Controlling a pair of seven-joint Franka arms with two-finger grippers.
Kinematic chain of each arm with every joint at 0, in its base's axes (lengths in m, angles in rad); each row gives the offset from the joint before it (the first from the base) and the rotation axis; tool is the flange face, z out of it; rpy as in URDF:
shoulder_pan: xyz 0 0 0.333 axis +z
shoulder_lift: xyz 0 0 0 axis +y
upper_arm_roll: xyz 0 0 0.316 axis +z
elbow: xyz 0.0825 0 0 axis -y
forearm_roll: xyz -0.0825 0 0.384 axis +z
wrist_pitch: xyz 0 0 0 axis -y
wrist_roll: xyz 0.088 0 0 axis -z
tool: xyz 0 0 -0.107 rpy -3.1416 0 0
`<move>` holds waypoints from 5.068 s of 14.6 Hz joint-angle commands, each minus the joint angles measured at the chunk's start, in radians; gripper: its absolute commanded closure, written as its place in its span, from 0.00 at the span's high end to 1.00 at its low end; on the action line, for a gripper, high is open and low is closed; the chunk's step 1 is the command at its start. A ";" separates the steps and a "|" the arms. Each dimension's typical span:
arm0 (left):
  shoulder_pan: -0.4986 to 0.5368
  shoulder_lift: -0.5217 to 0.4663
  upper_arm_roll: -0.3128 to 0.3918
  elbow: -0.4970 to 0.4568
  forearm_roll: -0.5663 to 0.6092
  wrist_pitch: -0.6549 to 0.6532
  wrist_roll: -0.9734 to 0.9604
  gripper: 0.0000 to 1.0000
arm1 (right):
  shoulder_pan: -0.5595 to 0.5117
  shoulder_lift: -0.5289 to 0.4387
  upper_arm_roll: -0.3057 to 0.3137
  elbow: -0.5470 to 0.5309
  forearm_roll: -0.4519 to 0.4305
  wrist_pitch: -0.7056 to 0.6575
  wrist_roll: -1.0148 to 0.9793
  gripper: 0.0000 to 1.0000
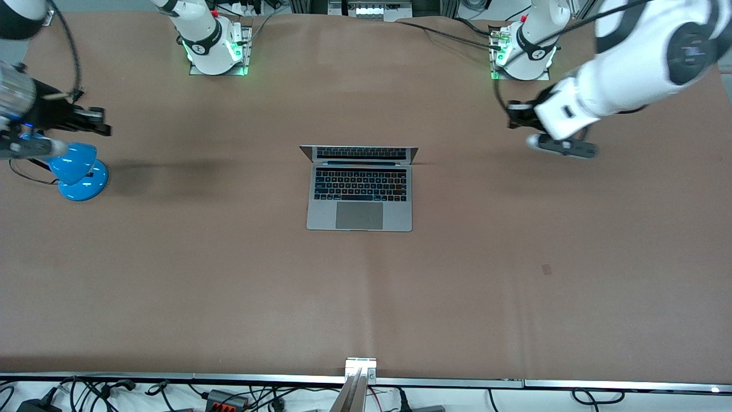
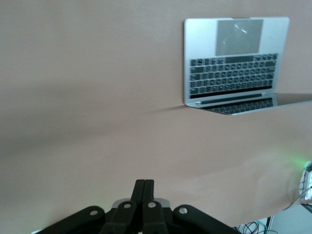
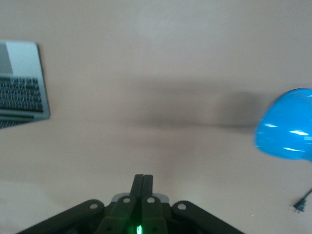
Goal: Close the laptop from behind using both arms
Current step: 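Place both grippers behind the laptop screen's back edge, then push the screen down onto the keyboard with both grippers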
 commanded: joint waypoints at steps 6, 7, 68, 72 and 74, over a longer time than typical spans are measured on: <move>-0.018 0.038 -0.101 -0.215 -0.191 0.183 0.021 0.05 | 0.225 0.025 0.001 -0.261 0.249 0.220 0.029 0.00; -0.021 0.034 -0.138 -0.250 -0.193 0.244 0.021 0.05 | 0.261 0.027 0.001 -0.282 0.268 0.260 0.060 0.00; -0.187 0.726 -0.175 -0.046 -0.099 1.130 0.012 0.00 | 0.588 0.716 -0.052 0.104 0.246 0.854 0.385 0.00; -0.178 0.687 -0.177 -0.048 -0.099 1.115 0.006 0.00 | 0.594 0.694 -0.069 0.115 0.245 0.840 0.382 0.00; -0.175 0.661 -0.175 -0.048 -0.099 1.075 0.006 0.00 | 0.592 0.655 -0.086 0.115 0.245 0.794 0.382 0.00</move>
